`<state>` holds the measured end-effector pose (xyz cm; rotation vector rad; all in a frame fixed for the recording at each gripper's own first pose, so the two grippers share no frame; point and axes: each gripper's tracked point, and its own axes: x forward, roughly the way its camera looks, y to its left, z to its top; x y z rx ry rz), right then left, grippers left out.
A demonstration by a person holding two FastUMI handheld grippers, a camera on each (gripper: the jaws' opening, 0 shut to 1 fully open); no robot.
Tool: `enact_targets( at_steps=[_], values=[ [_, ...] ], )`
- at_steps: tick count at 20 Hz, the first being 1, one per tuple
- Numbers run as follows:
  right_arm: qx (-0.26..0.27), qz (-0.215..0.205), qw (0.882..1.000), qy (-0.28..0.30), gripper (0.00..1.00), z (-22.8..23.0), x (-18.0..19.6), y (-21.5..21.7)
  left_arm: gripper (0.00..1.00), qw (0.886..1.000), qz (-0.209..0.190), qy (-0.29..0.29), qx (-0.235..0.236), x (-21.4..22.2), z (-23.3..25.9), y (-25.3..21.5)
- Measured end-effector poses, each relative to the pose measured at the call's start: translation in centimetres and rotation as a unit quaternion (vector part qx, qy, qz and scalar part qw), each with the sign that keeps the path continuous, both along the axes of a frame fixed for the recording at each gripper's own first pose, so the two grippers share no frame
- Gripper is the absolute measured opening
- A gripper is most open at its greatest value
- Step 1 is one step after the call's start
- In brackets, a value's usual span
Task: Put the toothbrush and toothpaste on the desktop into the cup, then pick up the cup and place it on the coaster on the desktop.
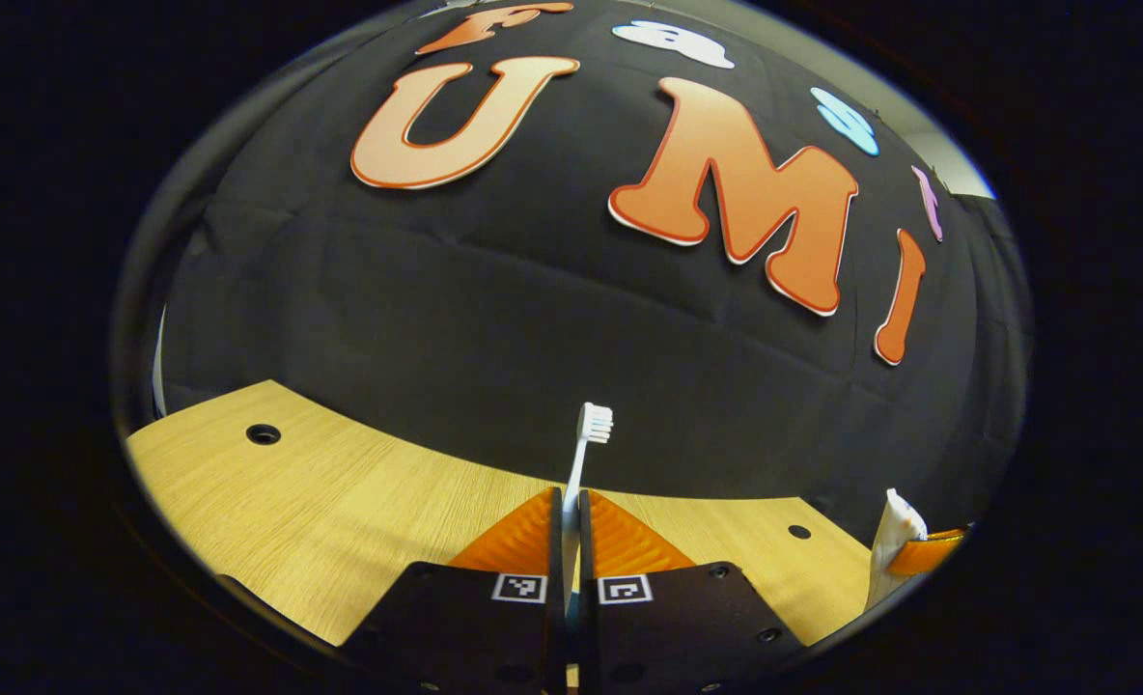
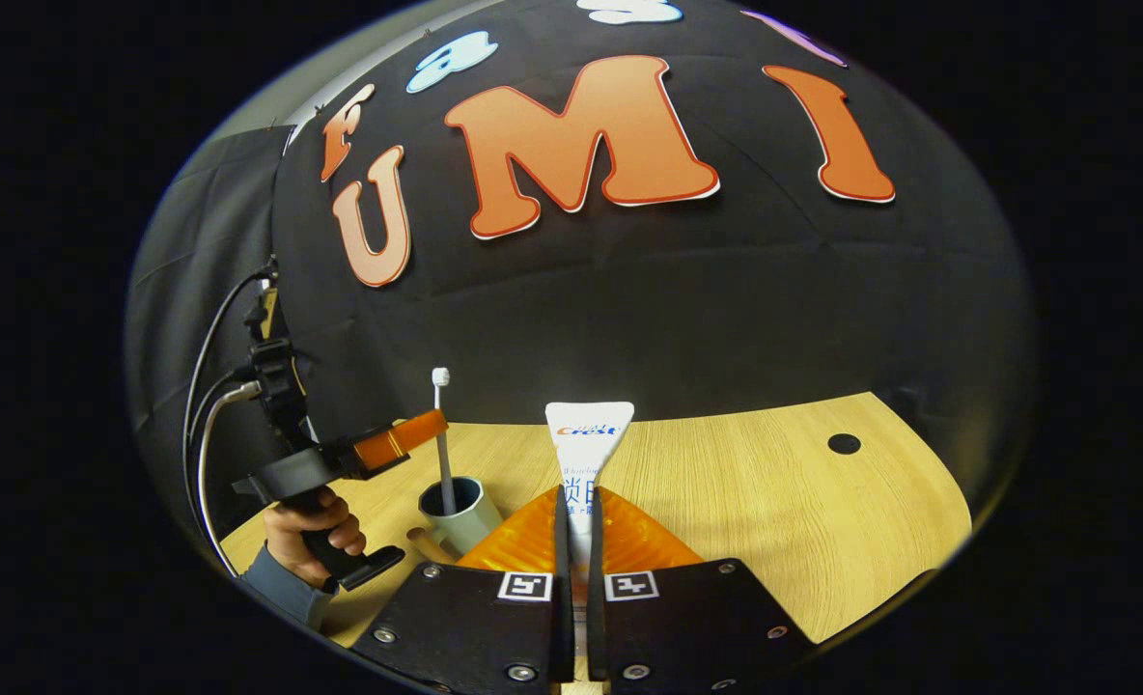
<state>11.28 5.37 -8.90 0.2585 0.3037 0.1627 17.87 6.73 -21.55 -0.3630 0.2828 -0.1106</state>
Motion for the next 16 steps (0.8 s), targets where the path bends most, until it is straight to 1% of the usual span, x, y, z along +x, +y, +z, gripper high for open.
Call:
enact_targets(
  at_steps=[2, 5, 8, 9, 10, 11, 12, 13, 14, 15, 16],
  values=[
    [0.0, 0.001, 1.0, 0.002, 0.05, -0.1, -0.2, 0.1, 0.05, 1.0, -0.003, 0.016, 0.005, -0.3, -0.8, -0.2],
    [-0.002, 0.004, 1.0, -0.003, 0.05, 0.6, -0.8, 0.1, 0.05, 0.999, 0.005, 0.035, 0.012, -0.7, -2.2, 0.6],
    [-0.004, 0.008, 1.0, -0.012, 0.05, 1.4, -1.4, 0.4, 0.07, 0.998, -0.013, 0.061, 0.015, -1.4, -3.3, 0.1],
    [-0.002, 0.009, 1.0, -0.014, 0.05, 1.7, -1.6, 0.6, 0.1, 0.997, -0.019, 0.079, 0.016, -2.3, -3.7, -0.1],
    [-0.002, 0.011, 1.0, -0.017, 0.05, 2.0, -1.8, 0.7, 0.24, 0.995, -0.022, 0.099, 0.018, -3.3, -3.9, -0.1],
    [-0.001, 0.012, 1.0, -0.02, 0.05, 2.2, -1.9, 0.9, 0.25, 0.994, -0.026, 0.108, 0.016, -3.9, -4.1, -0.2],
    [0.0, 0.013, 1.0, -0.023, 0.05, 2.5, -2.0, 1.1, 0.32, 0.993, -0.034, 0.112, 0.009, -4.4, -3.9, -0.5],
    [0.003, 0.015, 1.0, -0.025, 0.05, 2.8, -2.2, 1.3, 0.36, 0.993, -0.041, 0.115, 0.006, -5.4, -3.7, -0.8],
    [0.005, 0.016, 1.0, -0.026, 0.05, 2.9, -2.3, 1.6, 0.45, 0.993, -0.044, 0.112, 0.008, -6.2, -3.4, -0.9],
    [0.007, 0.018, 0.999, -0.028, 0.05, 3.2, -2.4, 1.8, 0.46, 0.993, -0.045, 0.11, 0.012, -6.9, -3.0, -0.6],
    [0.008, 0.02, 0.999, -0.03, 0.05, 3.3, -2.5, 2.1, 0.58, 0.994, -0.045, 0.102, 0.018, -7.3, -2.5, -0.4]
  ],
)
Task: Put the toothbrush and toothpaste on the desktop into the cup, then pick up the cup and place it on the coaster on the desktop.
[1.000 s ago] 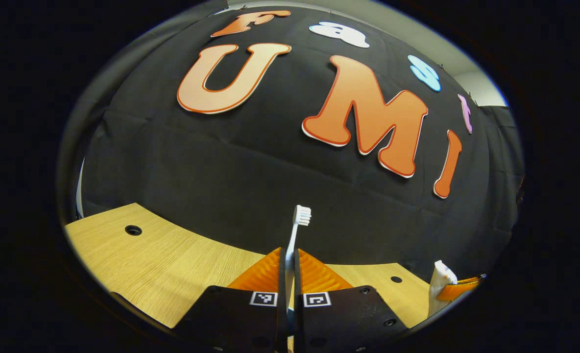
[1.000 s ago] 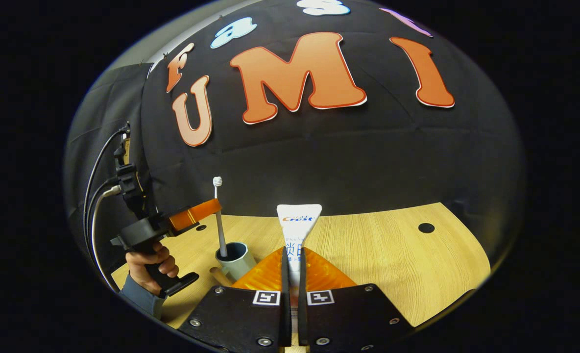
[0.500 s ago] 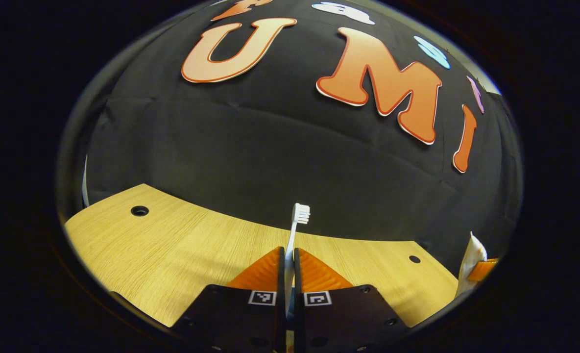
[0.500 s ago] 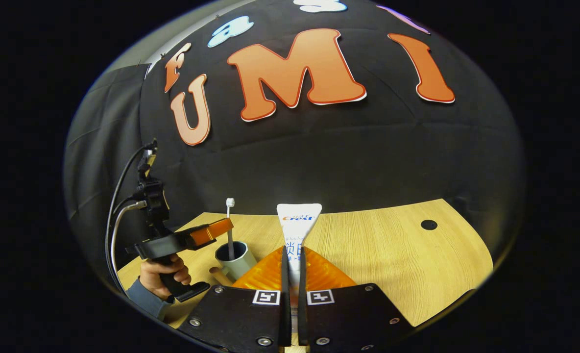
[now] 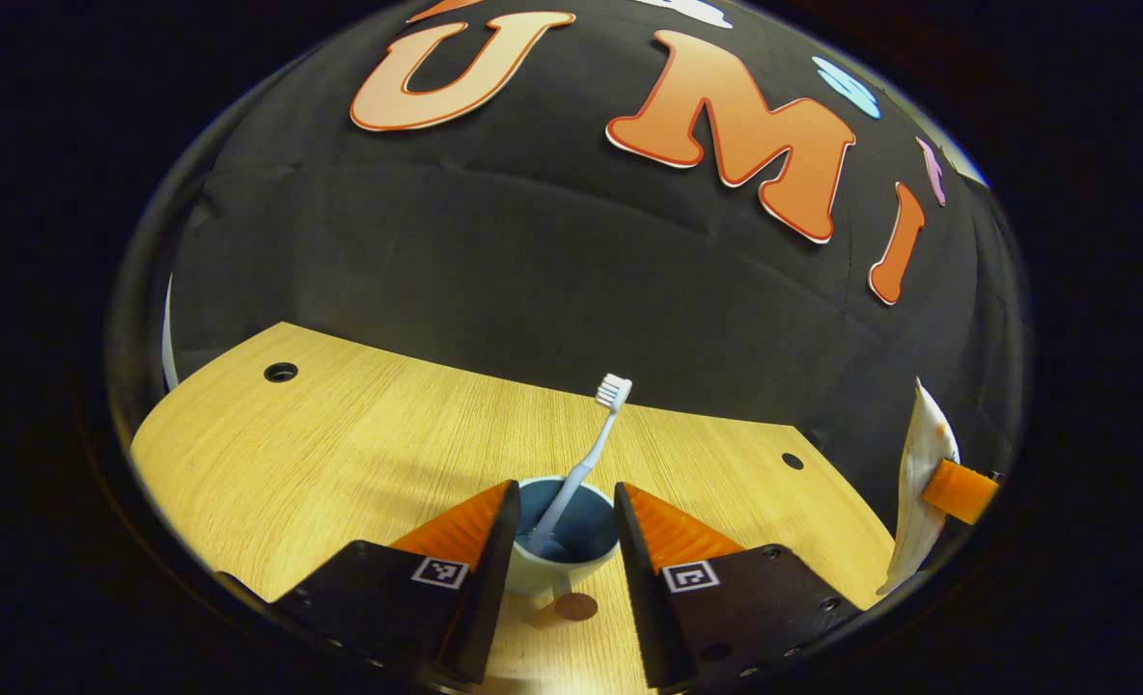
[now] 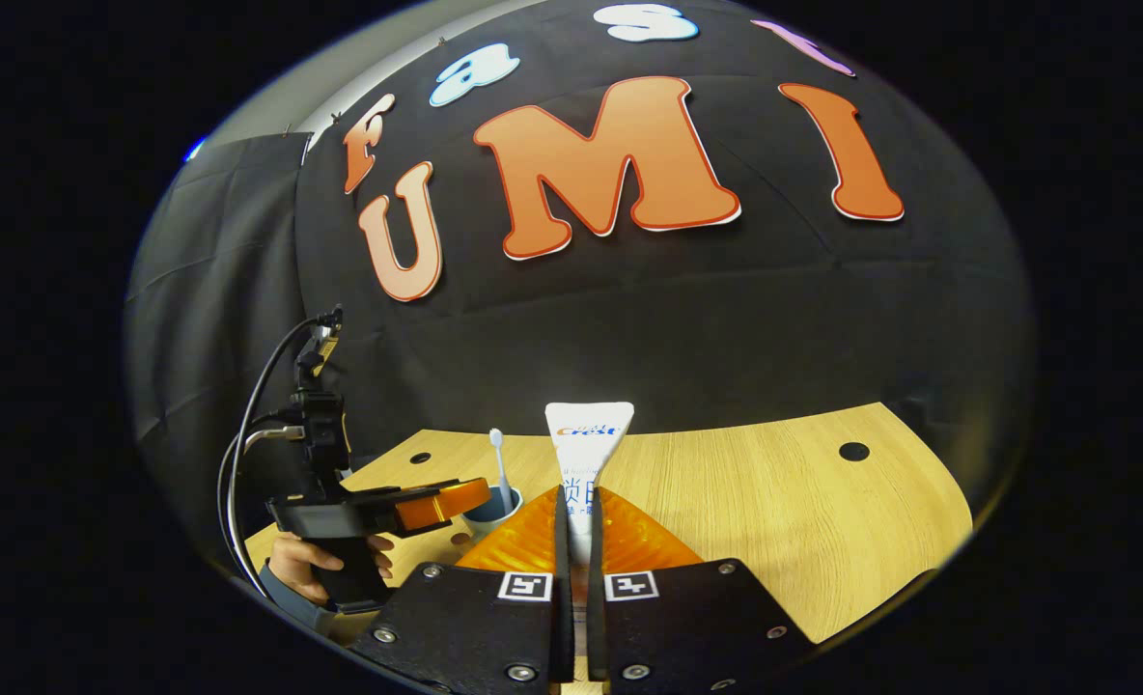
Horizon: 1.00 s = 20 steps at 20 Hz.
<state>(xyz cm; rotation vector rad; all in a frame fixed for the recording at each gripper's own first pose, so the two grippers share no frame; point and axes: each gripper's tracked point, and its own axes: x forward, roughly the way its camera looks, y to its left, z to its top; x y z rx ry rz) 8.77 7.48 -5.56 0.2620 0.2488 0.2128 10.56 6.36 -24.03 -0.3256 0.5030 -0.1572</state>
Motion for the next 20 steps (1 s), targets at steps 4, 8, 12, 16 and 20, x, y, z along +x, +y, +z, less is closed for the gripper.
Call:
enact_targets(
  at_steps=[4, 8, 12, 16, 20],
  values=[
    [0.01, 0.018, 1.0, -0.016, 0.05, 1.1, 0.1, 1.5, 0.89, 0.999, 0.009, -0.021, 0.044, -1.8, 2.6, 1.7],
    [0.025, 0.042, 0.998, -0.04, 0.06, 2.5, 1.3, 3.4, 0.98, 0.998, 0.007, -0.035, 0.059, -3.9, 4.3, 2.8],
    [0.04, 0.068, 0.995, -0.068, 0.05, 4.1, 3.0, 5.5, 0.98, 0.995, 0.021, -0.049, 0.089, -6.0, 5.7, 4.3],
    [0.038, 0.062, 0.992, -0.108, 0.05, 5.5, 4.8, 6.3, 0.98, 0.993, 0.027, -0.053, 0.099, -6.9, 6.6, 4.9],
    [0.047, 0.069, 0.989, -0.124, 0.05, 5.5, 6.1, 7.6, 0.98, 0.99, 0.028, -0.074, 0.112, -8.9, 7.7, 5.6]
  ],
)
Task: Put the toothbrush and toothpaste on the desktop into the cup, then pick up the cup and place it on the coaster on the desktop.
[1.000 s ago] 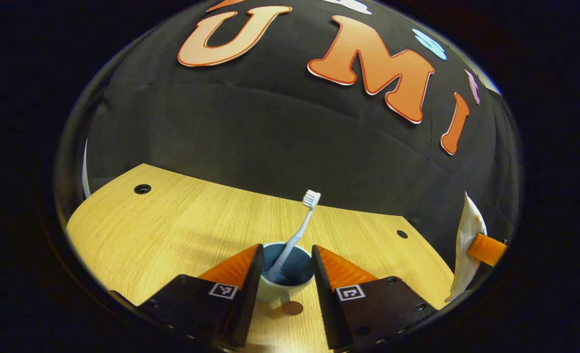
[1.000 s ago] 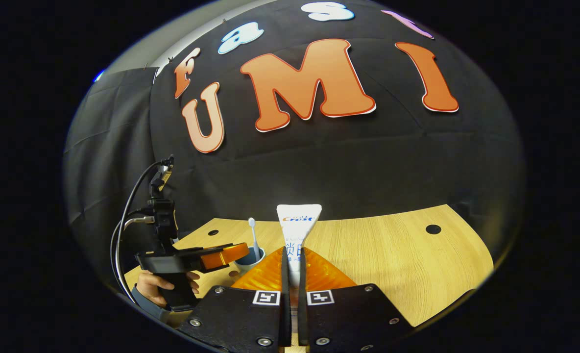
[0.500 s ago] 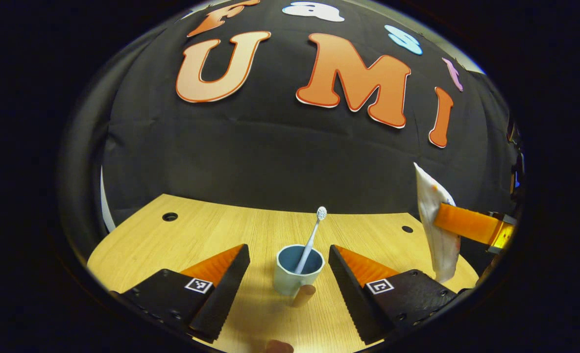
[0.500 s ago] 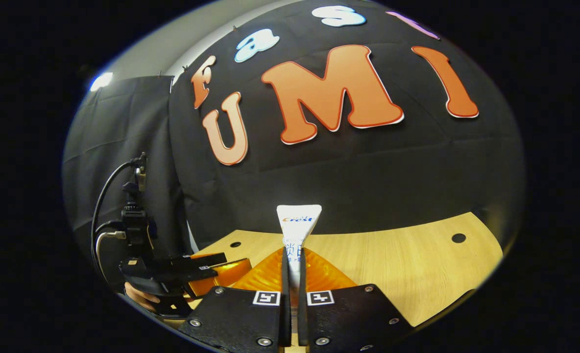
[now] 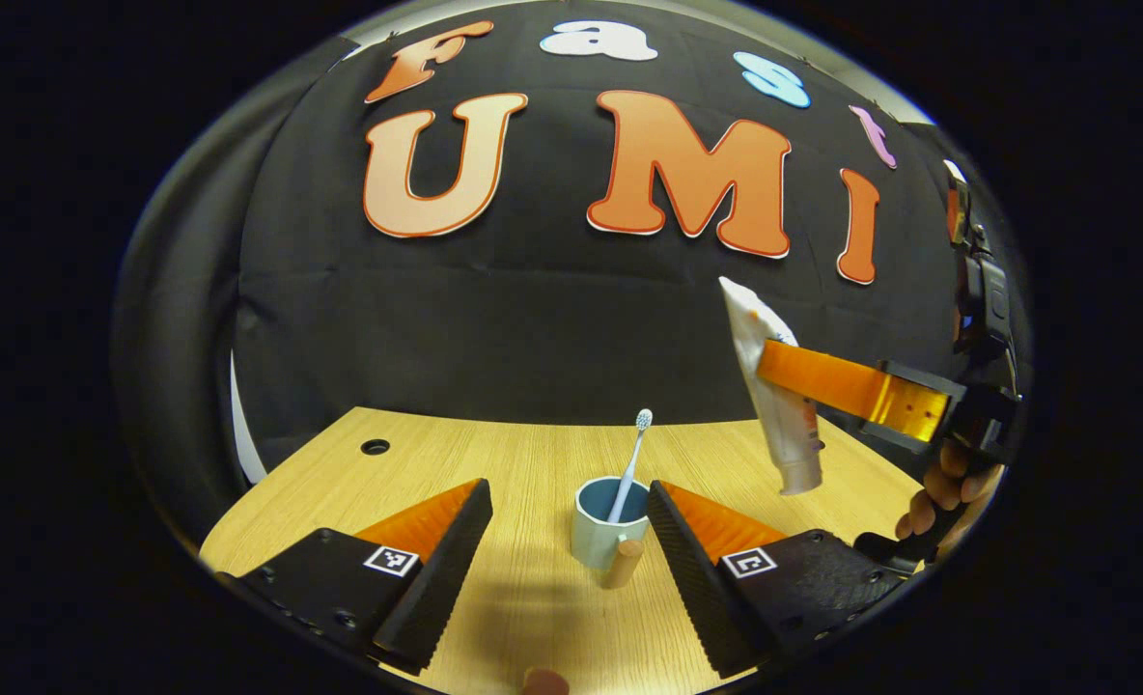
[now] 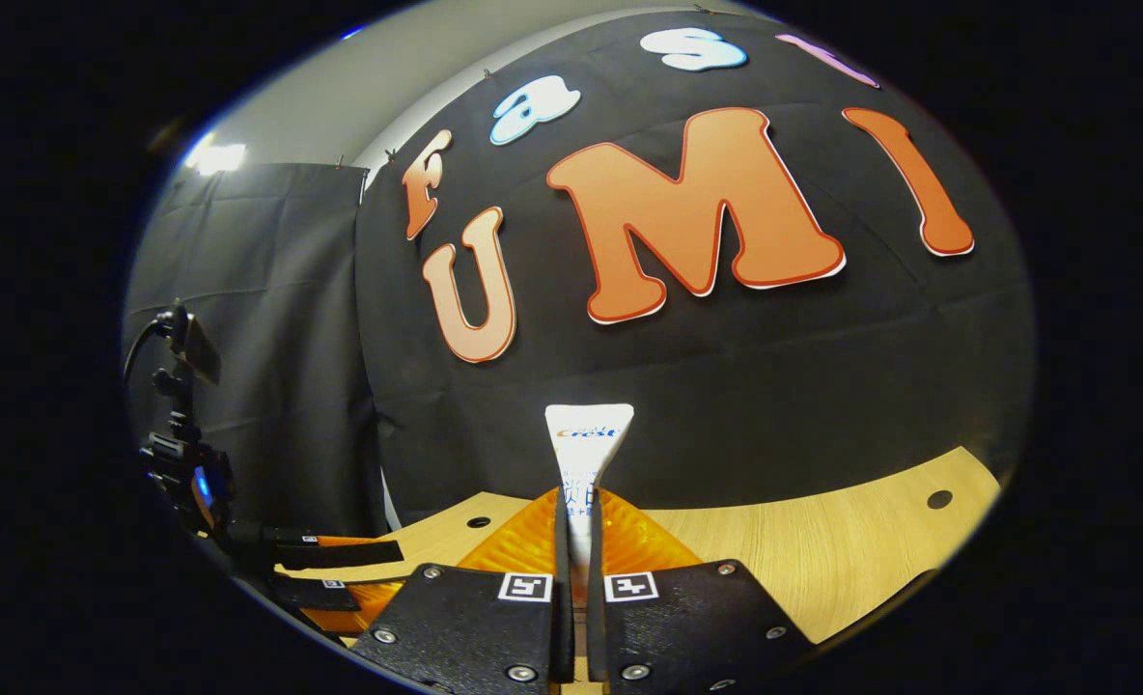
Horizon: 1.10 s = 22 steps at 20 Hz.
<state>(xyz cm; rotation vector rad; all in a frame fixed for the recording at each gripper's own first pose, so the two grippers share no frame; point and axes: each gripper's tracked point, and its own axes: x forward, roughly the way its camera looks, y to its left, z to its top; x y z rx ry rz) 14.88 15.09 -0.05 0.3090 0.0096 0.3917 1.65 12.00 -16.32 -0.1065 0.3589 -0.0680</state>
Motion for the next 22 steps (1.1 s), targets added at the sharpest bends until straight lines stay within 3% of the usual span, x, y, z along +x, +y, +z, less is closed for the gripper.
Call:
enact_targets(
  at_steps=[7, 14, 22],
  values=[
    [0.007, 0.016, 0.999, -0.046, 0.06, 0.4, 2.3, 2.9, 0.98, 0.997, 0.004, -0.073, 0.012, -1.8, 2.0, 0.8],
    [0.008, 0.045, 0.998, -0.051, 0.05, -2.4, 4.5, 6.9, 0.98, 0.998, 0.012, -0.062, -0.009, -2.8, 0.1, 2.0],
    [-0.017, 0.034, 0.998, -0.044, 0.06, -5.7, 6.9, 8.5, 0.98, 0.998, 0.029, -0.046, -0.013, -3.2, -1.2, 3.1]
  ],
)
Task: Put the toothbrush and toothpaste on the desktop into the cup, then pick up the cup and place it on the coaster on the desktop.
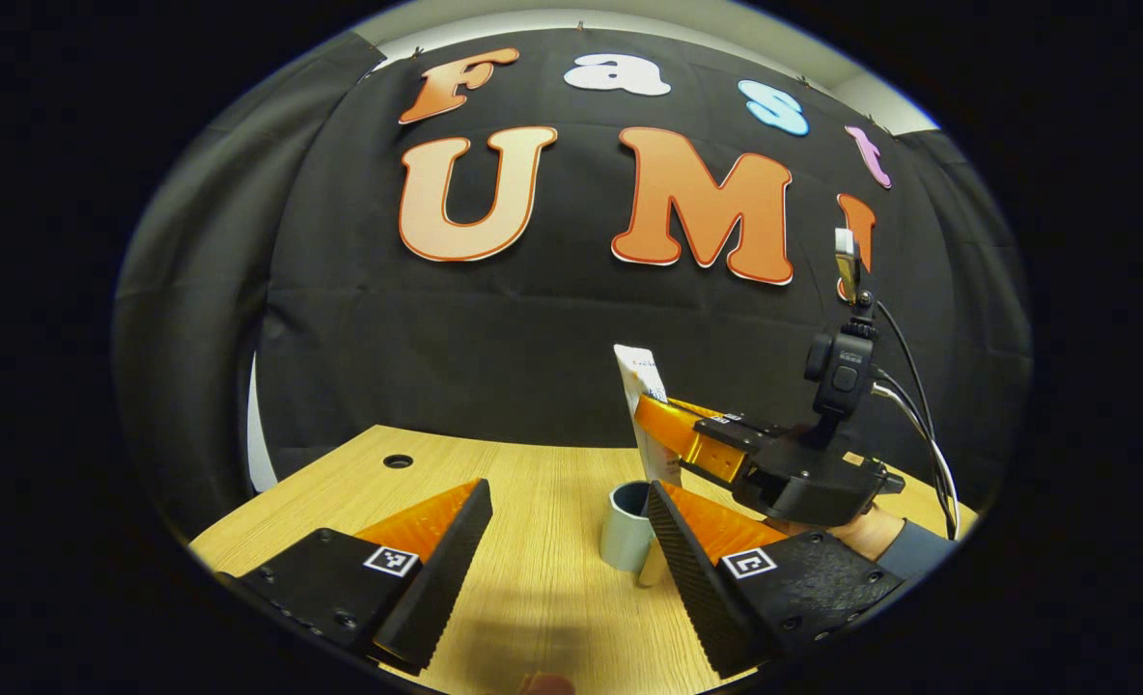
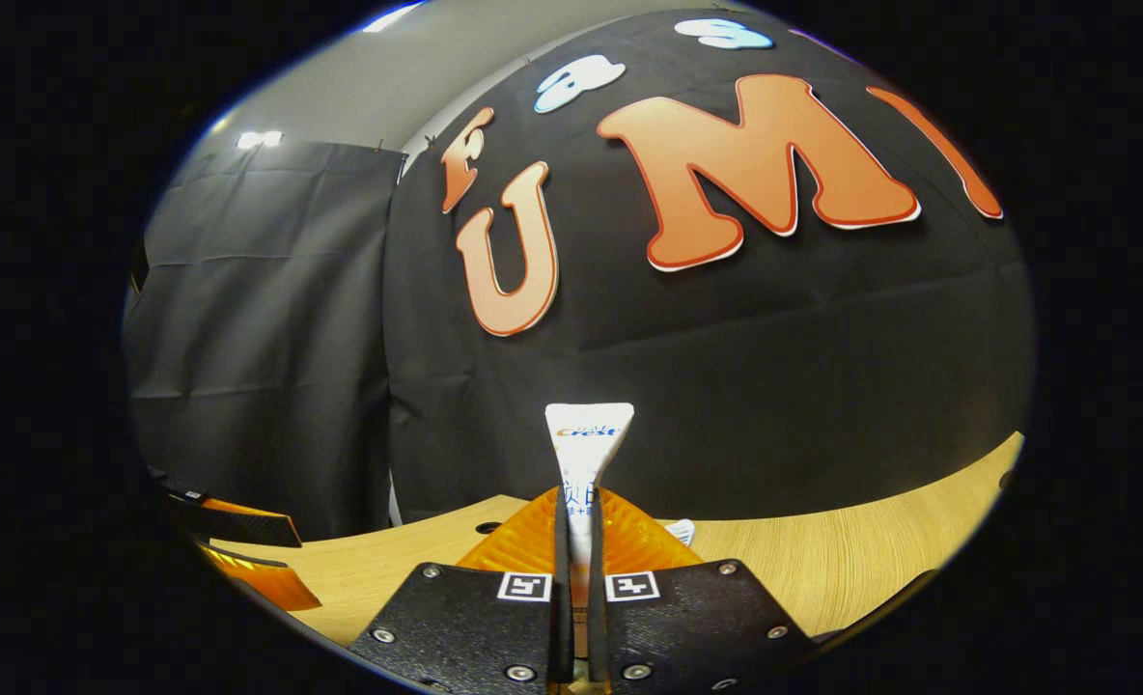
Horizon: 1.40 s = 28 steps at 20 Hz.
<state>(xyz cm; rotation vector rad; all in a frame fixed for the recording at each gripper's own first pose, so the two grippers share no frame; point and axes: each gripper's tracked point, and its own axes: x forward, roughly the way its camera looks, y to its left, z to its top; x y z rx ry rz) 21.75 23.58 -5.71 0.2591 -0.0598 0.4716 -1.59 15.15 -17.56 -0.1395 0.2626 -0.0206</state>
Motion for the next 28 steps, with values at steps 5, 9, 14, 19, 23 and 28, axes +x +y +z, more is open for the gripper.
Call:
enact_targets(
  at_steps=[5, 9, 14, 19, 23, 28],
  values=[
    [-0.029, -0.005, 1.0, 0.011, 0.09, -2.0, 0.4, 0.3, 0.98, 1.0, 0.002, 0.019, -0.008, 0.0, -0.8, -0.3],
    [-0.053, -0.011, 0.998, 0.011, 0.11, -2.5, 0.1, 0.3, 0.98, 1.0, 0.002, 0.024, 0.002, -0.8, -1.9, -0.5],
    [-0.05, -0.031, 0.998, -0.001, 0.12, -1.9, 0.7, -0.3, 0.98, 1.0, 0.001, 0.028, 0.005, -0.7, -2.2, -0.5],
    [-0.054, -0.037, 0.998, -0.005, 0.12, -2.0, 1.4, -0.2, 0.98, 1.0, 0.009, 0.029, 0.003, -0.8, -2.2, -0.5],
    [-0.061, -0.034, 0.998, 0.001, 0.17, -2.4, 1.3, 0.0, 0.98, 0.999, 0.008, 0.031, 0.001, -0.9, -2.4, -0.5],
    [-0.076, -0.03, 0.996, -0.021, 0.18, 0.1, -0.5, -0.8, 0.98, 0.999, 0.002, 0.04, -0.009, -0.8, -2.8, -0.7]
  ],
)
